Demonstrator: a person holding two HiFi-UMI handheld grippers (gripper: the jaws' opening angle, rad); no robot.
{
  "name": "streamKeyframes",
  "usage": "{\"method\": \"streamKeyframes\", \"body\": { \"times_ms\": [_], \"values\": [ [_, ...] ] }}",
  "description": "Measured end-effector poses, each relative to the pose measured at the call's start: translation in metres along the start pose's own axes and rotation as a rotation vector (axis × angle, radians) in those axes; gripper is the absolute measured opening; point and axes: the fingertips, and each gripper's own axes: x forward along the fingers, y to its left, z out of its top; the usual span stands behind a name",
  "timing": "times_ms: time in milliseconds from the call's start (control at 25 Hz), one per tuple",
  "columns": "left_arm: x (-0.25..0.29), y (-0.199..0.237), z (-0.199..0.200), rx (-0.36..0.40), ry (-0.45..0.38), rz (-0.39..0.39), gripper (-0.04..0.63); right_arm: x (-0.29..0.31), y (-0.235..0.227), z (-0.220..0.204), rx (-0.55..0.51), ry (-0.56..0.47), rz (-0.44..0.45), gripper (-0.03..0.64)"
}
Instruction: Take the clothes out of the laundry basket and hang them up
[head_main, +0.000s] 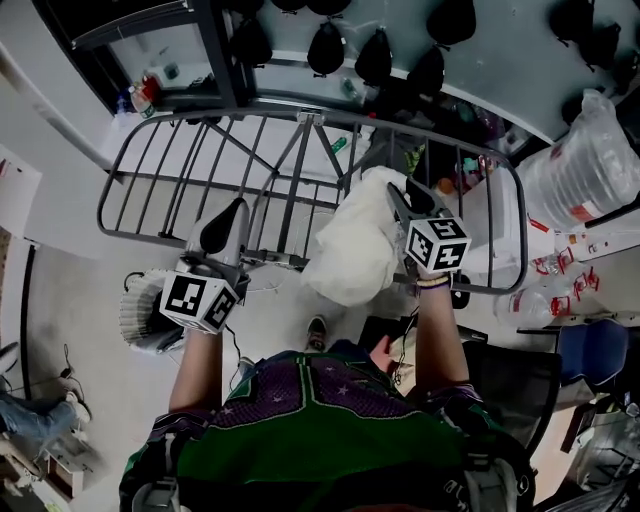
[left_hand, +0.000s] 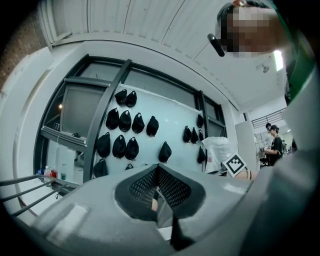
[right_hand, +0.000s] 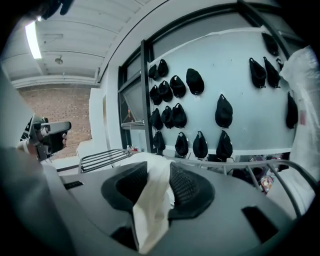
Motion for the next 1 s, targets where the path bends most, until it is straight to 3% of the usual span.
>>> {"method": "streamKeyframes", "body": {
  "times_ms": [600,1000],
  "values": [
    [-0.03,0.009,0.019,0.01,-0.014,-0.072,0.017,-0.048,0.007,-0.029,0.088,0.059,-0.136,0.132],
    [-0.047,0.016,0.038,0.025,-0.03,-0.11,0.017,-0.067,0.036,-0.006,0.086,0.004,-0.172,0.132]
  ]
}}
